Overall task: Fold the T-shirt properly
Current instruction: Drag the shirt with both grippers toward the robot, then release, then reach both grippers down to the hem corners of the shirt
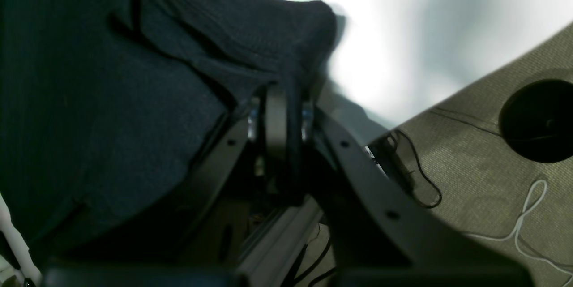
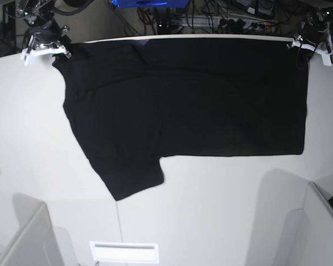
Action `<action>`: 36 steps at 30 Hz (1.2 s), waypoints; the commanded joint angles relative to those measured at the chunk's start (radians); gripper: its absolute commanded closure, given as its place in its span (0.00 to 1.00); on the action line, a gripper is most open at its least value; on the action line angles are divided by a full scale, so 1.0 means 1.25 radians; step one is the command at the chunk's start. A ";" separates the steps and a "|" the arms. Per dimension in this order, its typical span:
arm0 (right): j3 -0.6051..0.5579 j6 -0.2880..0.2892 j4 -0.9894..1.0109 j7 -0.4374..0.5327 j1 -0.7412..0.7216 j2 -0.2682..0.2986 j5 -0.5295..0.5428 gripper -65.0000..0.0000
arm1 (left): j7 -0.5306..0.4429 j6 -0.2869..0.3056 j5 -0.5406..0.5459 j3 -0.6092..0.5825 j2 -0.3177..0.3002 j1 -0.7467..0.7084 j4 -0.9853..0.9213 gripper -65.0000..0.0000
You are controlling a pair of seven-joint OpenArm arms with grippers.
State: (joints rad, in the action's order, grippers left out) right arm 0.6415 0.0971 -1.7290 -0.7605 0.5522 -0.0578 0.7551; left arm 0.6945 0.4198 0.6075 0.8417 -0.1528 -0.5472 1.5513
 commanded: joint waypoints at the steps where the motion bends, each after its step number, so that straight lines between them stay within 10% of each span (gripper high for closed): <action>1: -0.001 -0.026 -0.002 -0.018 0.007 0.004 -0.034 1.00 | 0.016 -0.009 -0.015 0.005 -0.006 -0.016 0.005 1.00; 5: 0.003 -0.026 -0.002 -0.018 0.009 0.004 -0.034 0.91 | 0.016 -0.009 -0.015 0.005 -0.006 -0.017 0.005 1.00; 9: 0.008 -0.026 -0.020 -0.017 0.012 0.005 -0.034 0.55 | 0.016 -0.009 -0.014 0.049 -0.006 -0.013 0.007 0.65; 15: 0.061 -0.026 -0.073 -0.017 0.007 0.005 -0.038 0.49 | 0.016 -0.009 -0.015 0.126 -0.006 0.005 0.039 0.34; 36: 0.018 -0.024 0.061 -0.015 -0.258 0.263 -0.035 0.48 | 0.016 -0.009 -0.016 0.088 -0.263 0.263 -0.057 0.33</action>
State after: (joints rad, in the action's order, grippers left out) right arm 0.6598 0.0605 -1.6360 -0.7918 0.2367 0.2558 0.6991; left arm 0.7403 0.4118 0.5785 0.9424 -0.4557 -0.2192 1.4647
